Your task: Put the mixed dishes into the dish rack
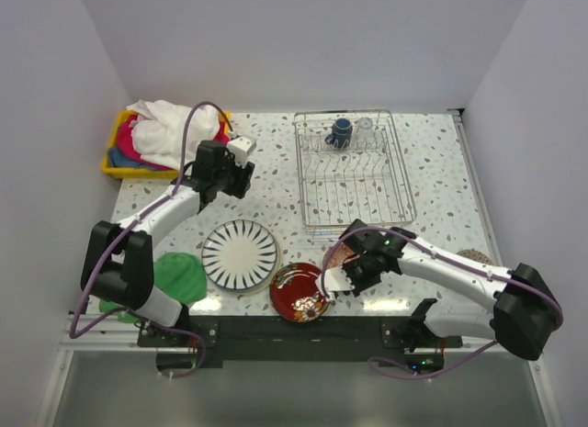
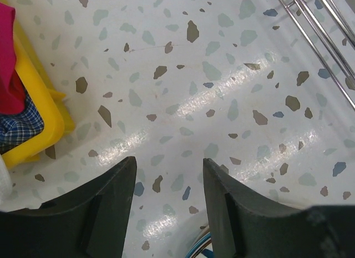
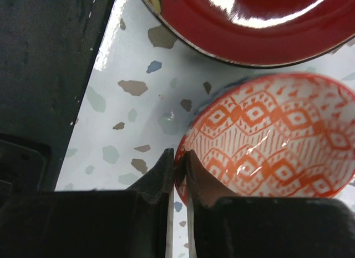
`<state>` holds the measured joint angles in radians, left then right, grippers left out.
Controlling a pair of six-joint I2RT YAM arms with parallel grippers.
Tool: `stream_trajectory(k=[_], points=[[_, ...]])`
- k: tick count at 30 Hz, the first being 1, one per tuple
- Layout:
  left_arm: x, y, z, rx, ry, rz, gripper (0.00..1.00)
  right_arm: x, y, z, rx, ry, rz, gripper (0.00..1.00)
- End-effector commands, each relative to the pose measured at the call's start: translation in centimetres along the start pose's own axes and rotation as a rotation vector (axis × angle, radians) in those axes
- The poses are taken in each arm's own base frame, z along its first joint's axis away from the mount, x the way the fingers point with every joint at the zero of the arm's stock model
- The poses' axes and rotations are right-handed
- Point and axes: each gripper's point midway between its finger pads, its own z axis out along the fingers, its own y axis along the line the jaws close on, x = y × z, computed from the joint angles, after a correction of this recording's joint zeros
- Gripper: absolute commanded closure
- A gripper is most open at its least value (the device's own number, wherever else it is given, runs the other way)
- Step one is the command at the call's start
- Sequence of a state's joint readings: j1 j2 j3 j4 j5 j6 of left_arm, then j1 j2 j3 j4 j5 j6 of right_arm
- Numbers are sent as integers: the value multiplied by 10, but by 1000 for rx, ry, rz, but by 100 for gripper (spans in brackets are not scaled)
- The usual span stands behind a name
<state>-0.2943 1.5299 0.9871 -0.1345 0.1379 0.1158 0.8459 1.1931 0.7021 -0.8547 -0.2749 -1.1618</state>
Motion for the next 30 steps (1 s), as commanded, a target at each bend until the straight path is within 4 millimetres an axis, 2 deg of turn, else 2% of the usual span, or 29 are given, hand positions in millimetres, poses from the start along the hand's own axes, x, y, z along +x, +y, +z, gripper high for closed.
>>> stream_trajectory(k=[1,2,4,5,7,8,9,10,12,14,15,16,17,19,20,21,22,23,24,25,26,27,28,29,30], points=[[-16,-1,-8,18,-69,-5,44,-3,15,-15,-49,3,11,100],[-17,-2,-8,22,-71,-12,44,-6,24,-28,-60,-8,7,100],[-20,-4,-9,34,-76,-16,44,-8,40,-42,-94,-22,-10,100],[-21,-6,-9,40,-78,-20,44,-4,59,-56,-157,1,1,100],[-22,-9,-9,60,-76,-24,44,-4,78,-78,-173,-6,-40,100],[-21,-10,-7,67,-69,-32,44,-2,95,-95,-218,5,-42,100],[-21,-13,-7,84,-67,-33,44,-3,101,-107,-192,-10,-64,100],[-21,-14,-5,92,-64,-35,44,-5,99,-114,-150,-15,-36,100],[-22,-17,0,114,-54,-48,45,-12,83,-134,-37,-24,-86,100],[-24,-19,3,129,-52,-62,46,-26,59,-149,41,-47,-138,100],[-35,-20,2,138,-74,-63,47,-32,44,-153,80,-56,-120,100],[-40,-21,1,143,-81,-68,47,-42,23,-157,123,-65,-35,100],[-53,-21,-1,152,-112,-62,47,-55,-9,-162,226,-108,-12,100],[-70,-20,-6,155,-149,-37,46,-73,-45,-165,295,-183,101,100],[-83,-19,-10,155,-172,-27,46,-87,-78,-173,394,-262,127,100],[-88,-19,-11,155,-177,-17,46,-92,-94,-174,429,-322,243,100],[-89,-17,-8,155,-168,-5,46,-101,-128,-178,504,-393,287,100],[-98,-16,-11,155,-167,4,46,-90,-148,-184,542,-434,385,100],[-98,-14,-8,152,-154,9,47,-92,-160,-187,538,-517,508,100],[-101,-12,-9,145,-153,25,47,-86,-189,-183,552,-557,584,100],[-108,-8,-11,126,-157,33,47,-64,-207,-190,580,-582,694,100],[-109,-6,-11,118,-159,38,47,-67,-219,-198,537,-678,809,100],[-112,-4,-12,109,-165,44,47,-63,-236,-205,545,-736,857,100],[-116,-2,-13,98,-175,46,47,-43,-252,-195,515,-752,954,100],[-117,-2,-13,99,-182,49,46,-47,-260,-201,478,-815,1036,100]])
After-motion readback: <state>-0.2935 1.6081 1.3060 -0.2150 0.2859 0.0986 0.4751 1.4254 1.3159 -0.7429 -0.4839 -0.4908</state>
